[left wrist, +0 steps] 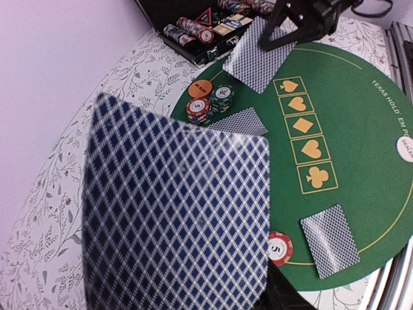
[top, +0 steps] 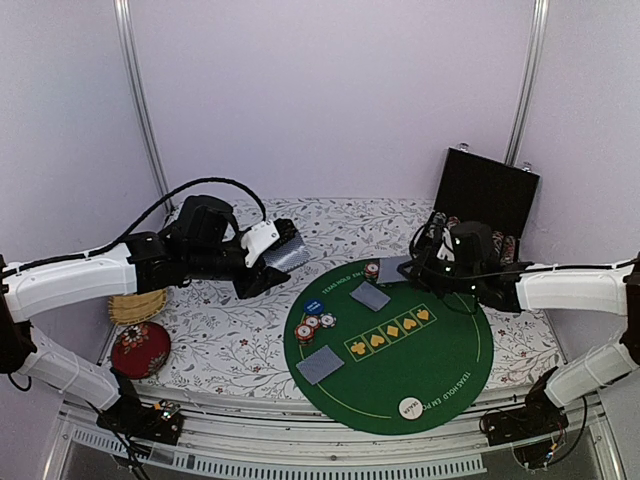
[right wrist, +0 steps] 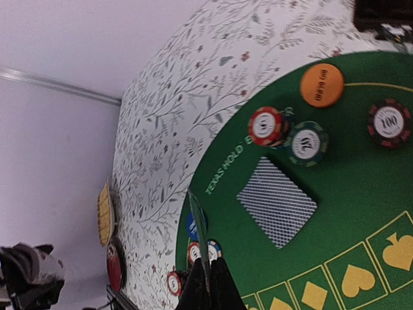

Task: Distribute texas hold em gaming equipment
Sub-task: Distribute the poker card in the big blind area.

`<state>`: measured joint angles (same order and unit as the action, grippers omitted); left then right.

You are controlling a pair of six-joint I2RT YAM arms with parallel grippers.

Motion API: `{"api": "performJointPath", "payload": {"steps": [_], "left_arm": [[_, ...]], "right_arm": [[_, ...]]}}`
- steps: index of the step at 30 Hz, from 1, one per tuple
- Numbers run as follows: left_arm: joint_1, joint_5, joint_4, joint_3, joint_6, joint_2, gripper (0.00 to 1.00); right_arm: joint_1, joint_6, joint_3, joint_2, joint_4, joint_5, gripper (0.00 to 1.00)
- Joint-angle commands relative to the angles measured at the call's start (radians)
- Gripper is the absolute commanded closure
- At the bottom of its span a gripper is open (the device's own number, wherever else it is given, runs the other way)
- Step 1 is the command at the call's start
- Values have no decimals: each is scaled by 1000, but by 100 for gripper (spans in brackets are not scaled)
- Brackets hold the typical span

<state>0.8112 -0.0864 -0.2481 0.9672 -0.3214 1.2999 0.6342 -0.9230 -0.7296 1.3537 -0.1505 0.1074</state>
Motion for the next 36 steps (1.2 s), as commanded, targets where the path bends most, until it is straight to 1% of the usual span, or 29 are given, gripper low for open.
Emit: {"api": "performJointPath", "payload": {"steps": [1,5,10,15,20,26,36], "left_arm": [[-5,-12,23,-2,-3,-19,53],[-6,-13,23,-4,-3,-19,53],[-6,-12,23,-4,-4,-19,52],[-5,-12,23,-5,-4,-20,52],[-6,-12,21,-5,-6,-21,52],[-5,-12,22,-5,-6,-25,52],[-6,-13,22,-7,-6,-28,52]], "right_arm": [[4,-326,94,67,-286,-123,98],[2,-402,99,165,-341,-127,98],[2,-516,95,285,-419,-71,98],[9,-572,60,364,-463,-41,98],[28,-572,6,415,-464,-32,98],[37,-632,-3,475,-485,-10,98],[39,-658,-7,501,-488,-25,97]]}}
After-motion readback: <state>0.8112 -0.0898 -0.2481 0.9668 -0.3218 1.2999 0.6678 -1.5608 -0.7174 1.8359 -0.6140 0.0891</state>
